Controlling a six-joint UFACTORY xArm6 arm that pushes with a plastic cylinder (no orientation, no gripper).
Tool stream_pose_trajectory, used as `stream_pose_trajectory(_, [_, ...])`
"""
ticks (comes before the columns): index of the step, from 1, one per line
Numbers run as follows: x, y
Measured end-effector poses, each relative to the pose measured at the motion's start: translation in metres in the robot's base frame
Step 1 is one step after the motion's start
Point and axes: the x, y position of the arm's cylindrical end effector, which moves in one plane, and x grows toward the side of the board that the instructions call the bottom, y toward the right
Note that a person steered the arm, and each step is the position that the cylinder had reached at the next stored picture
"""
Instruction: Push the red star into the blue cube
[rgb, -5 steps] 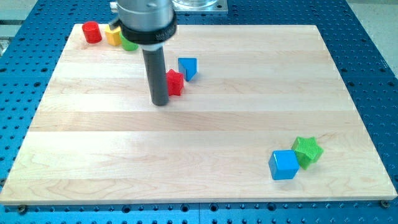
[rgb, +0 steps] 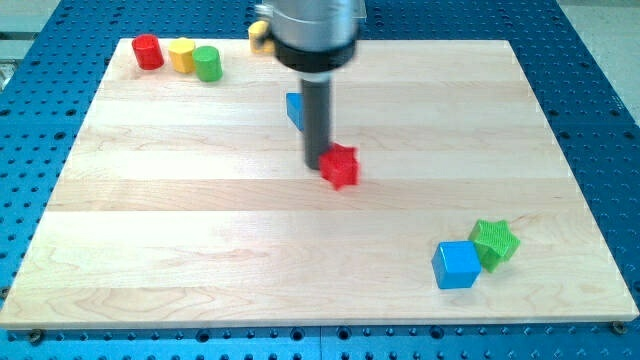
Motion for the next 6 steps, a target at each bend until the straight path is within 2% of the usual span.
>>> stream_pose_trajectory(1, [0.051, 0.063])
stream_pose_trajectory(2, [0.03, 0.049])
stream_pose_trajectory(3, [0.011, 0.101])
stream_pose_trajectory(4, [0.06, 0.107])
stream_pose_trajectory(5, [0.054, 0.102])
stream_pose_trajectory(6, [0.013, 0.063])
